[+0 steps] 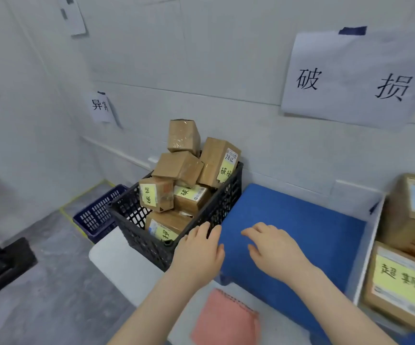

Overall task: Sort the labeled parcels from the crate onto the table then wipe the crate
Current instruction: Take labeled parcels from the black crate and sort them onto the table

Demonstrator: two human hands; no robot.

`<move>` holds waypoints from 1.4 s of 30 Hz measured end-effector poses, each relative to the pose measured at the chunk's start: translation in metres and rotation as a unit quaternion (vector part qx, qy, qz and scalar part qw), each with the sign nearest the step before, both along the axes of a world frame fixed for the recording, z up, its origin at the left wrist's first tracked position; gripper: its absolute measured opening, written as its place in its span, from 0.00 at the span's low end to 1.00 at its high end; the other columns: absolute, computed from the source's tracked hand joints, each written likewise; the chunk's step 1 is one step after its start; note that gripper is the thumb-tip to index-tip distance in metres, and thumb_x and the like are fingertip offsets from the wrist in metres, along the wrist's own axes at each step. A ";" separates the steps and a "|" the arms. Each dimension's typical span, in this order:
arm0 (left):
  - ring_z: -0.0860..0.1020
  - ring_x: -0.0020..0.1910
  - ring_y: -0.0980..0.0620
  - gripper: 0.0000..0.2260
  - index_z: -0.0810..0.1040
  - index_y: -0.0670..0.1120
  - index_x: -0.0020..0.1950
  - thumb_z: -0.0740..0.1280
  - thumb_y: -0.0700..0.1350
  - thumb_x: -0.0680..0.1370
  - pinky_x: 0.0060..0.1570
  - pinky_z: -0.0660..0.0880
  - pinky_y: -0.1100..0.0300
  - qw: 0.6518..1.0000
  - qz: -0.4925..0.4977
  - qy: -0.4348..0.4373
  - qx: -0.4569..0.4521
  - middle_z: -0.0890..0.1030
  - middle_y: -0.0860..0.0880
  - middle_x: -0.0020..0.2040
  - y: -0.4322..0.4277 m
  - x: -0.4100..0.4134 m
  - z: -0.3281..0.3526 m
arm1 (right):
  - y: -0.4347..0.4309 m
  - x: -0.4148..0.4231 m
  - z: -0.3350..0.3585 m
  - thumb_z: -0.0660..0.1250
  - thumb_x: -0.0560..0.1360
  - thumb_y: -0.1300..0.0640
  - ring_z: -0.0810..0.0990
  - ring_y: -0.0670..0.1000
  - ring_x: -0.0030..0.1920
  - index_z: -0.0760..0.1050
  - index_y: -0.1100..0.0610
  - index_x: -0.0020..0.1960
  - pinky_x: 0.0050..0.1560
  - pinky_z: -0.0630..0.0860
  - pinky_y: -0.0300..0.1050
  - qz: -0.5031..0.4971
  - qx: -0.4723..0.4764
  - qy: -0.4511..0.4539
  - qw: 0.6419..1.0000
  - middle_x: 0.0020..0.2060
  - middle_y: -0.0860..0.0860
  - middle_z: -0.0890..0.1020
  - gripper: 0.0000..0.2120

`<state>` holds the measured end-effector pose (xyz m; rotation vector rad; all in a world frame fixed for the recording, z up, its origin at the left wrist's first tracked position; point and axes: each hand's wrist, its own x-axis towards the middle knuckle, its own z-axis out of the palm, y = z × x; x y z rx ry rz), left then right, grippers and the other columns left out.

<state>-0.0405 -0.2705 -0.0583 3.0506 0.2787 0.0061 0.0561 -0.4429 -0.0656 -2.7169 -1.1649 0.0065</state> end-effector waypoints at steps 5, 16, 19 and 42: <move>0.65 0.70 0.47 0.20 0.61 0.50 0.73 0.51 0.53 0.82 0.62 0.69 0.52 1.000 -0.015 -0.011 0.017 0.64 0.49 0.73 0.083 -0.029 0.009 | 0.084 -0.022 0.000 0.53 0.81 0.52 0.73 0.51 0.58 0.65 0.46 0.71 0.56 0.71 0.45 -0.033 0.003 0.023 0.999 0.62 0.47 0.73 0.19; 0.63 0.71 0.47 0.21 0.60 0.49 0.74 0.51 0.53 0.82 0.65 0.67 0.50 0.998 -0.059 0.031 -0.004 0.62 0.48 0.74 0.160 -0.007 -0.006 | 0.150 -0.021 -0.019 0.54 0.81 0.52 0.72 0.51 0.62 0.65 0.45 0.71 0.60 0.71 0.46 -0.086 0.004 0.084 0.993 0.65 0.46 0.71 0.19; 0.64 0.71 0.45 0.21 0.60 0.50 0.75 0.51 0.53 0.82 0.65 0.67 0.48 0.997 -0.061 0.039 -0.010 0.63 0.47 0.74 0.165 0.011 -0.010 | 0.154 -0.002 -0.021 0.54 0.81 0.51 0.73 0.51 0.61 0.65 0.44 0.71 0.59 0.72 0.46 -0.092 0.007 0.084 0.992 0.65 0.46 0.71 0.19; 0.61 0.74 0.46 0.21 0.57 0.49 0.77 0.50 0.49 0.83 0.63 0.60 0.55 0.934 0.031 -0.087 -0.346 0.54 0.45 0.77 0.349 0.289 0.064 | 0.311 0.244 0.065 0.57 0.79 0.58 0.77 0.55 0.56 0.73 0.53 0.65 0.54 0.75 0.52 -0.185 0.186 0.011 0.965 0.60 0.51 0.76 0.16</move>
